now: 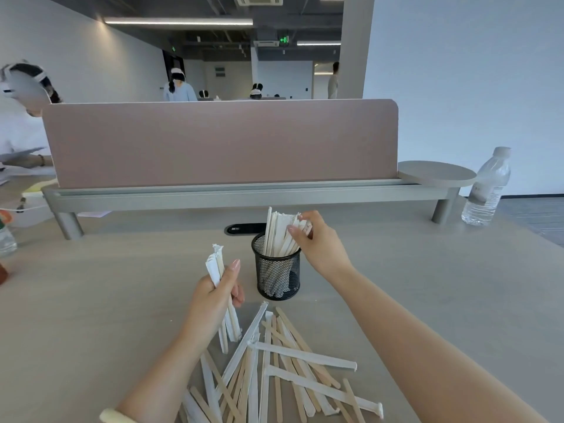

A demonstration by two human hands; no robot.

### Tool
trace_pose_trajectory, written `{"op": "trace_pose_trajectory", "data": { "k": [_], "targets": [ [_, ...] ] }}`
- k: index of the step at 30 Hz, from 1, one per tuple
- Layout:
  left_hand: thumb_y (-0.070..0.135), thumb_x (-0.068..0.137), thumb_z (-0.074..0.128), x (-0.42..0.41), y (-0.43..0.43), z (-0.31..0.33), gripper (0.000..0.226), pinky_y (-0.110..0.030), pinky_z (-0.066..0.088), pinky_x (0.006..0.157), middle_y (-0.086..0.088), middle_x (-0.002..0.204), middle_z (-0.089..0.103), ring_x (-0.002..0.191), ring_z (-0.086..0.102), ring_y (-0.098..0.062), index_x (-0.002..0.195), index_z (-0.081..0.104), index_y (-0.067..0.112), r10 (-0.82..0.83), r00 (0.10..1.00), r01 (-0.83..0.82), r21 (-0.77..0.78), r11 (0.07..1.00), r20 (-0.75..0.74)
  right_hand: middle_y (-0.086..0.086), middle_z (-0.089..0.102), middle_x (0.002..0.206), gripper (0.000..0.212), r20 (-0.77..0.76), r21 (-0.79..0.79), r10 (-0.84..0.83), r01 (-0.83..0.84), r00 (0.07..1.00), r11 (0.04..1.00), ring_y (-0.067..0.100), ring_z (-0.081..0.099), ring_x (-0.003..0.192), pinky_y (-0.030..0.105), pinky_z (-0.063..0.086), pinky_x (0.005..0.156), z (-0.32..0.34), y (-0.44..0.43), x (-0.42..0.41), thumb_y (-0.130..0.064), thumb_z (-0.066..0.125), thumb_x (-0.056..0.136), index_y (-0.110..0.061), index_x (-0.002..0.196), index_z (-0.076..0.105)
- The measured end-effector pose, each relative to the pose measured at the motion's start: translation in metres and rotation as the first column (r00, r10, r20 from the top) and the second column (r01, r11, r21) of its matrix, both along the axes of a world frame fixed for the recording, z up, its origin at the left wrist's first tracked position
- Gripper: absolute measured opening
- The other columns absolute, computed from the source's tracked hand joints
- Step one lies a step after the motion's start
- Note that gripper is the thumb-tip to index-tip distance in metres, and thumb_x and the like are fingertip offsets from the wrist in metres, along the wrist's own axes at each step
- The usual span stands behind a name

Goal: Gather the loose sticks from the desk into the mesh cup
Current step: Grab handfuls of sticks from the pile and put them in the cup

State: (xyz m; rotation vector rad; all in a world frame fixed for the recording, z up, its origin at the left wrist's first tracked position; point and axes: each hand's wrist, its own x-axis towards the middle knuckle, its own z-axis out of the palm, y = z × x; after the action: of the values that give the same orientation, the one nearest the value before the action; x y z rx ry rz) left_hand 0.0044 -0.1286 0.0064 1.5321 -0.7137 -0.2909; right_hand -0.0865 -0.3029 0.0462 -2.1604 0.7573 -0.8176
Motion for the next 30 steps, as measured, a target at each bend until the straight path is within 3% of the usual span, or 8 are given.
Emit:
{"op": "trace_pose_trajectory", "data": {
  "k": [3, 7, 11, 14, 18, 23, 26, 30],
  "targets": [
    [0.056, 0.076, 0.045, 0.000, 0.002, 0.012, 0.049, -0.031, 0.037, 0.060, 0.000, 0.046, 0.054, 0.047, 0.048, -0.010, 0.047, 0.042, 0.017, 0.016, 0.999, -0.018, -0.052, 0.998, -0.036, -0.008, 0.048, 0.089, 0.065, 0.133, 0.072, 0.007, -0.017, 0.991, 0.997, 0.014, 0.052, 0.087, 0.030, 0.043, 0.079, -0.005, 0.001, -0.008, -0.053, 0.058, 0.082, -0.023, 0.136, 0.034],
    [0.049, 0.090, 0.040, 0.007, -0.005, 0.052, 0.049, -0.030, 0.035, 0.054, 0.001, 0.046, 0.055, 0.044, 0.045, -0.013, 0.051, 0.041, 0.020, 0.055, 0.994, -0.076, -0.259, 0.963, -0.090, -0.009, 0.045, 0.121, 0.077, 0.064, 0.172, 0.205, -0.213, 0.977, 0.962, 0.012, 0.044, 0.118, 0.032, 0.037, 0.104, -0.020, -0.003, -0.012, -0.040, 0.074, 0.075, -0.023, 0.138, 0.032],
    [0.045, 0.093, 0.038, 0.015, -0.037, 0.088, 0.049, -0.032, 0.043, 0.065, 0.001, 0.051, 0.062, 0.053, 0.057, -0.014, 0.055, 0.049, 0.017, 0.038, 0.989, -0.094, -0.398, 0.913, -0.146, -0.013, 0.052, 0.125, 0.078, 0.123, 0.329, 0.409, -0.426, 0.904, 0.843, 0.000, 0.047, 0.118, 0.009, 0.040, 0.099, -0.037, -0.001, -0.008, -0.018, 0.078, 0.074, -0.027, 0.136, 0.031],
    [0.046, 0.094, 0.037, 0.021, -0.066, 0.091, 0.050, -0.032, 0.046, 0.072, 0.003, 0.057, 0.069, 0.067, 0.062, -0.015, 0.057, 0.053, 0.016, 0.072, 0.985, -0.121, -0.336, 0.934, -0.155, -0.016, 0.056, 0.121, 0.074, 0.169, 0.310, 0.364, -0.399, 0.916, 0.863, 0.001, 0.050, 0.116, 0.020, 0.042, 0.100, -0.048, -0.001, 0.000, -0.018, 0.082, 0.069, -0.031, 0.128, 0.038],
    [0.044, 0.095, 0.033, 0.028, -0.090, 0.076, 0.050, -0.029, 0.040, 0.075, -0.004, 0.090, 0.069, 0.088, 0.059, -0.015, 0.063, 0.058, 0.016, 0.094, 0.990, -0.113, -0.199, 0.973, -0.104, -0.024, 0.057, 0.113, 0.072, 0.157, 0.286, 0.349, -0.381, 0.924, 0.879, -0.008, 0.050, 0.110, 0.014, 0.041, 0.091, -0.055, -0.004, 0.006, -0.022, 0.083, 0.066, -0.036, 0.123, 0.041],
    [0.043, 0.094, 0.037, 0.038, -0.092, 0.053, 0.041, -0.026, 0.038, 0.082, -0.001, 0.115, 0.066, 0.112, 0.056, -0.016, 0.096, 0.070, 0.018, -0.002, 1.000, 0.004, 0.092, 0.996, -0.030, -0.017, 0.059, 0.123, 0.084, 0.174, 0.286, 0.331, -0.370, 0.927, 0.884, 0.001, 0.050, 0.120, 0.028, 0.041, 0.102, -0.063, -0.006, 0.010, -0.035, 0.084, 0.059, -0.030, 0.132, 0.042],
    [0.036, 0.093, 0.044, 0.035, -0.088, 0.049, 0.034, -0.023, 0.033, 0.088, 0.006, 0.122, 0.057, 0.112, 0.052, -0.012, 0.121, 0.058, 0.023, -0.098, 0.995, 0.090, 0.187, 0.978, 0.036, -0.020, 0.058, 0.120, 0.077, 0.175, 0.292, 0.334, -0.372, 0.926, 0.881, -0.002, 0.050, 0.118, 0.027, 0.041, 0.102, -0.062, -0.005, 0.009, -0.031, 0.083, 0.062, -0.032, 0.127, 0.043],
    [0.024, 0.086, 0.062, 0.037, -0.086, 0.047, 0.058, -0.023, 0.038, 0.092, 0.006, 0.136, 0.045, 0.125, 0.044, -0.012, 0.137, 0.036, 0.019, -0.060, 0.994, 0.044, 0.177, 0.983, 0.087, -0.019, 0.058, 0.119, 0.074, 0.191, 0.296, 0.337, -0.381, 0.922, 0.876, -0.007, 0.049, 0.115, 0.019, 0.040, 0.096, -0.061, -0.004, 0.007, -0.025, 0.083, 0.066, -0.029, 0.128, 0.044]
  ]
}}
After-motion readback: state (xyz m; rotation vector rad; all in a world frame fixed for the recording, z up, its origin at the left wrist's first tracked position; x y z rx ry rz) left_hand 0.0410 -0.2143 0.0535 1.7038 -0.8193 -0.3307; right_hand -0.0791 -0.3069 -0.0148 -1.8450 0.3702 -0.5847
